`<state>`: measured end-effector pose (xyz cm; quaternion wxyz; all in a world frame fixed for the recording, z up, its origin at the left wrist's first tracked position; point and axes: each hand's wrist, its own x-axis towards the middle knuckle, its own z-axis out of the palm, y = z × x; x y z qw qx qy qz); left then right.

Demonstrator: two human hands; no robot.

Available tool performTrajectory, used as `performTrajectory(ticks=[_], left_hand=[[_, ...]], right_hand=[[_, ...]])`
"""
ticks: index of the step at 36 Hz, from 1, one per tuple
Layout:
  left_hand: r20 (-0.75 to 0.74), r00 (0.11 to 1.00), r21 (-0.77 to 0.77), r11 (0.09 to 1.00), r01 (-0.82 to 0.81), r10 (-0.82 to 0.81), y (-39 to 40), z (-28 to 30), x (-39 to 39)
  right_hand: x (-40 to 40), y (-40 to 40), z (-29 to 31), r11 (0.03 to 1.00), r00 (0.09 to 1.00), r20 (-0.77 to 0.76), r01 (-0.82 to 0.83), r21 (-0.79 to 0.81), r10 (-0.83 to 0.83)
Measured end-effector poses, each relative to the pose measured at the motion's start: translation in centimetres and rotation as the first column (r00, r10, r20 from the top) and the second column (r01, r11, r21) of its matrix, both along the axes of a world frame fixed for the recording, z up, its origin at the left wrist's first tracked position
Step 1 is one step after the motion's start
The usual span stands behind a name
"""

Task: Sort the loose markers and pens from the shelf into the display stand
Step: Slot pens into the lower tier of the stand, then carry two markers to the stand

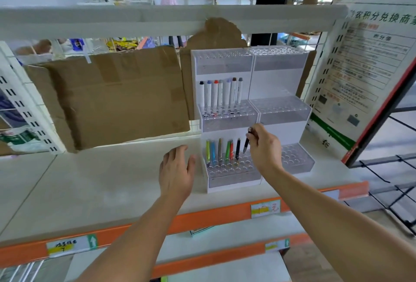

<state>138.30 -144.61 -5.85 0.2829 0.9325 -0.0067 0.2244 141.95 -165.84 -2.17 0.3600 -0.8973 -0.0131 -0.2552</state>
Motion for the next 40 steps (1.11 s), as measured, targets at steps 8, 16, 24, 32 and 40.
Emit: performTrajectory(ticks=[8, 16, 24, 32, 40], left_hand=[[0.02, 1.0, 0.03, 0.999, -0.024, 0.024, 0.7, -0.3, 0.8], [0.033, 0.999, 0.032, 0.999, -0.031, 0.03, 0.9, -0.2, 1.4], [0.053, 0.998, 0.028, 0.999, -0.038, 0.036, 0.5, -0.1, 1.3], [0.014, 0.997, 0.01, 0.997, -0.074, 0.073, 0.4, -0.7, 0.6], [-0.032, 0.995, 0.048, 0.994, -0.098, 0.1, 0.5, -0.4, 0.2]], right_hand=[[0.6, 0.0, -1.0, 0.999, 0.993, -0.119, 0.022, -0.047, -0.028], [1.0, 0.2, -1.1, 0.982, 0.983, -0.148, 0.079, -0.172, -0.105], [1.1, 0.3, -0.9, 0.966, 0.984, -0.157, 0.041, -0.255, -0.084], [0.8, 0.4, -1.2, 0.977, 0.971, -0.223, 0.043, -0.207, -0.09], [0.3, 0.1, -1.6, 0.96, 0.978, -0.172, 0.066, -0.272, -0.116]])
